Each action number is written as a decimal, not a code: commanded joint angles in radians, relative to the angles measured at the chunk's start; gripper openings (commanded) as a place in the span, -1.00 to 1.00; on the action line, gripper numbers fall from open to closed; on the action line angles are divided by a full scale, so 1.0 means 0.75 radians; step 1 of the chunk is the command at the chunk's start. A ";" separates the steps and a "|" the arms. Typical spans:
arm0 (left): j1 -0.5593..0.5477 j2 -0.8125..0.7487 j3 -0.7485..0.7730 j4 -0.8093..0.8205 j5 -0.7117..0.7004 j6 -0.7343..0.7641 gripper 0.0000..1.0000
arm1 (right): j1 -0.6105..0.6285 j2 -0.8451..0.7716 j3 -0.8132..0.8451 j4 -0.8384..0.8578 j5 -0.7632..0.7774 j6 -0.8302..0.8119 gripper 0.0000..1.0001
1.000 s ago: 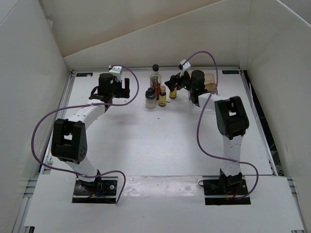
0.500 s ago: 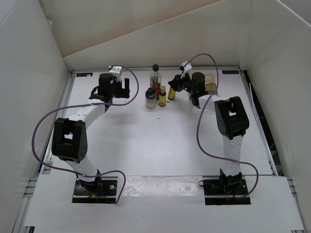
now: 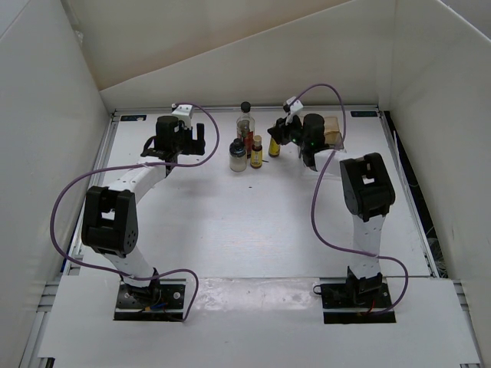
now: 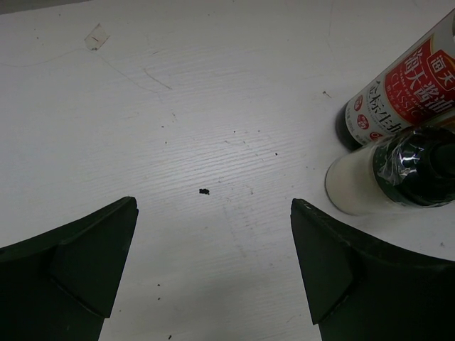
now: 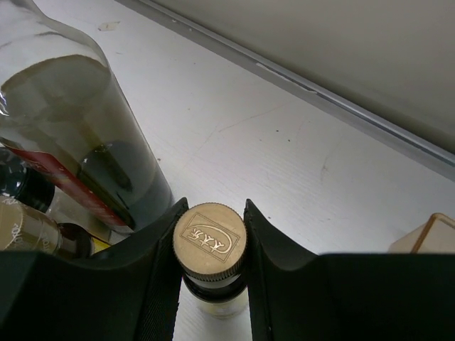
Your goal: Organize the condiment bottles
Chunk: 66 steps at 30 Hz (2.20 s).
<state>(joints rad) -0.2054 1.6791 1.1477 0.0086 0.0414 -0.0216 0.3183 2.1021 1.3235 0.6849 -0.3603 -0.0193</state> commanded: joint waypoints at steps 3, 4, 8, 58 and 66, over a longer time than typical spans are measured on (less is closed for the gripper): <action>0.006 -0.009 0.043 0.029 0.033 -0.016 0.99 | -0.013 -0.146 0.121 0.003 0.028 -0.179 -1.00; 0.006 -0.009 0.045 0.031 0.035 -0.018 0.99 | -0.013 -0.142 0.180 -0.005 0.026 -0.189 -1.00; 0.004 -0.003 0.051 0.032 0.027 -0.008 0.99 | -0.062 -0.107 0.335 -0.081 0.006 -0.197 -1.00; 0.018 0.185 0.214 -0.007 0.070 -0.010 0.99 | -0.320 0.050 0.324 0.095 0.127 -0.079 -1.00; 0.020 0.193 0.212 -0.007 0.066 -0.002 0.99 | -0.318 0.071 0.309 0.122 0.120 -0.072 -1.00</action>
<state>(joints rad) -0.1928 1.8290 1.2747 -0.0010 0.0765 -0.0261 0.0792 2.2028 1.5528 0.6418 -0.2749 -0.0807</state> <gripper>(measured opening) 0.991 0.385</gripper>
